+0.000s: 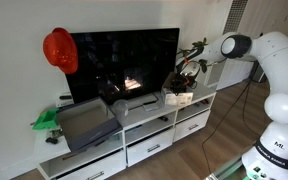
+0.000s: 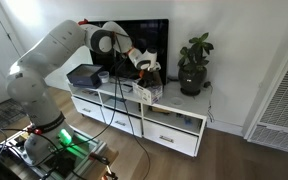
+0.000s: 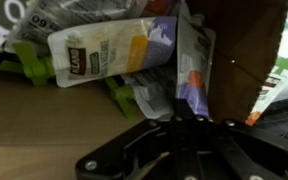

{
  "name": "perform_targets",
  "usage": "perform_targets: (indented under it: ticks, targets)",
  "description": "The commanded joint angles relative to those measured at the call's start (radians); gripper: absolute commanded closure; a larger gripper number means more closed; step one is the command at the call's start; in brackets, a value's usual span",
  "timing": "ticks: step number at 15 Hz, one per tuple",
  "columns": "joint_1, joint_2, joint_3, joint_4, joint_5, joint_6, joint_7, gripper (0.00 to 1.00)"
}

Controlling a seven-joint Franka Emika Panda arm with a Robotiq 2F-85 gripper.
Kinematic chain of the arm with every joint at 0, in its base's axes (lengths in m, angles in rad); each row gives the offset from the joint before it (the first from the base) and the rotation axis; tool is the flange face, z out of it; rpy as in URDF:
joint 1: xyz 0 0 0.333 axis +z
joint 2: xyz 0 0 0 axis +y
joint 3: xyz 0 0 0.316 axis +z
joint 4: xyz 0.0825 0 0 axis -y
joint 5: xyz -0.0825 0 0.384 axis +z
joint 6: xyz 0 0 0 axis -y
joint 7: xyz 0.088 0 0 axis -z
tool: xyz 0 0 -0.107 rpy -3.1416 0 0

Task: Remove the white sachet from the box and put it on the lid

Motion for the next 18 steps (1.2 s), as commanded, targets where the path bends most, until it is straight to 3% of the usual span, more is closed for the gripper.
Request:
perform_targets:
  ticks: [1,9,18]
  targets:
    - [-0.038,-0.09,0.028,-0.049,0.004,-0.035,-0.002,1.0]
    - [-0.061,-0.274,0.054,-0.167,0.031,-0.053,-0.046,1.0]
    - [-0.084,-0.54,-0.016,-0.413,0.154,-0.144,-0.025,1.0]
